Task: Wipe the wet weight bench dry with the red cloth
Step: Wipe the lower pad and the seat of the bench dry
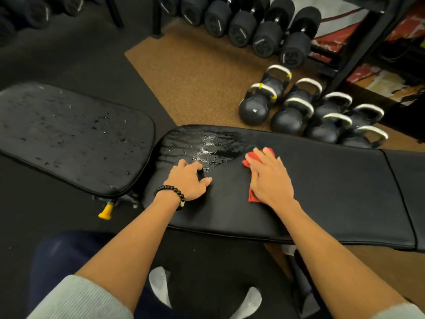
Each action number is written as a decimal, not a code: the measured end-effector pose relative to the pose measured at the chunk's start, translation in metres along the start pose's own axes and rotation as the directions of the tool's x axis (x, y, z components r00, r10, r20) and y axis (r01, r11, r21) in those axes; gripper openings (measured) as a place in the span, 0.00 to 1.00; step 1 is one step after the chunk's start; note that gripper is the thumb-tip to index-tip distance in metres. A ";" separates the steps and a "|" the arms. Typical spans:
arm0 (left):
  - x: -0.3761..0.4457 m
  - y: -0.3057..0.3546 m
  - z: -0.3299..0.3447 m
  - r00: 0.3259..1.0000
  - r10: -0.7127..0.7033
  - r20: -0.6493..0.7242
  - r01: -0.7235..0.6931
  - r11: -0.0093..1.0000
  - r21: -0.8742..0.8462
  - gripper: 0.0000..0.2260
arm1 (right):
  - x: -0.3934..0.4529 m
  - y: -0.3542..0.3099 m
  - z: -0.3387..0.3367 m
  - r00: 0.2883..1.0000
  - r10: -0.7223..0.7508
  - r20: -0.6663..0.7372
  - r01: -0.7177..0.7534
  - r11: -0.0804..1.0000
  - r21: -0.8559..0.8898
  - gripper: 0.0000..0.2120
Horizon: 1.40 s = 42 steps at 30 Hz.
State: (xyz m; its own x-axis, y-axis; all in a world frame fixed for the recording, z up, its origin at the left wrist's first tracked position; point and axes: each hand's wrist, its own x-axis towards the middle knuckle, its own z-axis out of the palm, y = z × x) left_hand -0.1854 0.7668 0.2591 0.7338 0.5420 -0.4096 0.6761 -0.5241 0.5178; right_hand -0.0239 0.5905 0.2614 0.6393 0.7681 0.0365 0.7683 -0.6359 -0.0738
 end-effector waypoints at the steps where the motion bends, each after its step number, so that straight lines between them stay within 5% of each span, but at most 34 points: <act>1: 0.000 0.002 -0.001 1.000 -0.008 0.003 0.008 1.000 0.013 0.24 | 0.011 -0.011 0.005 0.999 0.046 -0.010 -0.047 0.999 -0.021 0.20; 4: 0.001 0.002 0.000 0.999 -0.030 0.025 0.029 0.999 0.028 0.19 | 0.010 -0.054 0.017 0.999 -0.004 -0.039 0.003 1.000 -0.016 0.18; 8: 0.016 -0.011 0.006 1.000 -0.008 0.027 0.007 1.000 0.004 0.11 | -0.048 -0.054 0.013 0.907 -0.418 0.058 0.411 0.906 0.105 0.21; 10: 0.024 -0.014 0.008 0.999 -0.023 0.028 0.023 1.000 -0.011 0.05 | -0.063 -0.023 0.004 0.868 -0.489 0.085 0.475 0.868 0.145 0.19; 14: 0.021 -0.011 0.006 0.999 -0.023 0.028 0.024 0.998 -0.056 0.03 | -0.019 0.019 -0.006 0.963 -0.271 -0.003 0.270 0.959 0.081 0.18; 18: 0.017 -0.010 0.003 0.997 -0.048 0.054 0.052 0.995 -0.079 0.06 | 0.022 -0.034 0.006 0.998 0.052 -0.036 -0.052 0.999 -0.008 0.22; 21: 0.015 -0.007 -0.001 0.999 -0.007 0.045 0.009 0.999 -0.050 0.13 | 0.002 -0.077 0.022 0.995 -0.100 -0.002 0.100 0.994 0.037 0.26; 24: 0.016 -0.005 -0.005 0.999 -0.006 0.044 0.007 0.999 -0.039 0.15 | -0.042 -0.066 0.016 0.904 -0.424 0.061 0.413 0.900 0.141 0.24; 26: 0.019 -0.008 -0.005 0.999 -0.004 0.042 0.006 0.999 -0.049 0.14 | -0.056 -0.030 0.008 0.851 -0.520 0.078 0.497 0.843 0.204 0.21; 28: 0.019 -0.008 -0.004 0.998 -0.004 0.064 0.007 0.999 -0.045 0.13 | -0.047 0.009 0.000 0.878 -0.476 0.046 0.463 0.870 0.170 0.20; 31: 0.015 -0.007 -0.002 0.997 0.015 0.070 -0.015 1.000 -0.009 0.12 | 0.002 0.043 -0.011 0.982 -0.183 -0.055 0.189 0.972 0.137 0.18; 35: 0.015 -0.007 -0.005 0.994 -0.035 0.101 0.037 0.999 -0.016 0.06 | 0.056 0.018 -0.009 0.995 0.093 -0.038 -0.093 0.996 -0.002 0.29; 39: 0.020 0.005 -0.018 0.996 -0.072 0.056 0.071 0.997 0.019 0.14 | 0.029 -0.031 0.008 0.983 -0.182 -0.002 0.181 0.981 0.062 0.38; 42: 0.024 0.011 -0.023 0.998 -0.061 0.013 0.061 0.998 0.014 0.19 | -0.007 -0.012 0.006 0.915 -0.402 0.021 0.393 0.902 0.179 0.25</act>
State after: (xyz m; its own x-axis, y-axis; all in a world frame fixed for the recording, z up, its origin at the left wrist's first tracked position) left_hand -0.1619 0.7890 0.2722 0.6921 0.5641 -0.4503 0.7203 -0.4995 0.4813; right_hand -0.0383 0.5931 0.2564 0.2753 0.9604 0.0426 0.9381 -0.2587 -0.2302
